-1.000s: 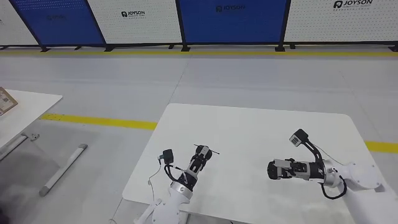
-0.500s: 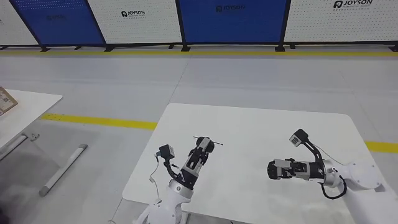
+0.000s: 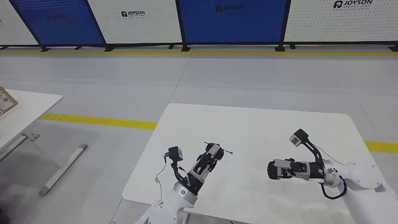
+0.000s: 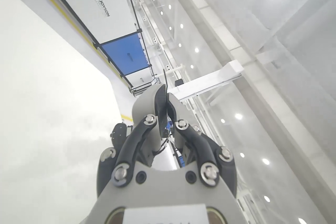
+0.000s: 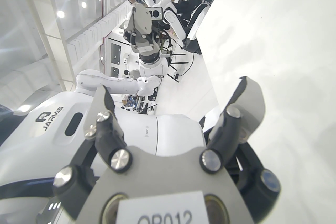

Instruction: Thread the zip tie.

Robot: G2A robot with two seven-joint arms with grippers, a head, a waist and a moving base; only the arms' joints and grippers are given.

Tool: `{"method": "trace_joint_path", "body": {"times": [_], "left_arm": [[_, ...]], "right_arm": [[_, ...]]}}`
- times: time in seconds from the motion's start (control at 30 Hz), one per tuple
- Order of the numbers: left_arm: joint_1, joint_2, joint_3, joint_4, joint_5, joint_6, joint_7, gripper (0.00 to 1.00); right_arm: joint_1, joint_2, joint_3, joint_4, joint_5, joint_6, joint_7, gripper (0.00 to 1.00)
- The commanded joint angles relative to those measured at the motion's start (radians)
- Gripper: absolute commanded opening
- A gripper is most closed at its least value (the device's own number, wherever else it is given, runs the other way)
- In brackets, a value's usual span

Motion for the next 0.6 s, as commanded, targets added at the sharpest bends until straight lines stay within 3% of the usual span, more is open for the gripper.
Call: {"method": "trace_joint_path", "body": {"times": [0.0,0.17,0.27,0.57], "left_arm": [[-0.009,-0.002,0.012,0.024,0.042,0.011,0.019,0.0],[-0.035,-0.008,0.062,0.099,0.142,0.028,0.057,0.0],[-0.048,-0.011,0.079,0.14,0.158,0.028,0.071,0.0],[-0.045,-0.012,0.078,0.152,0.133,0.022,0.081,0.0]], "right_arm": [[0.0,0.0,0.0,0.0,0.0,0.0,0.0,1.0],[0.0,0.0,0.0,0.0,0.0,0.0,0.0,1.0],[0.0,0.0,0.0,0.0,0.0,0.0,0.0,1.0],[0.0,0.0,0.0,0.0,0.0,0.0,0.0,1.0]]}}
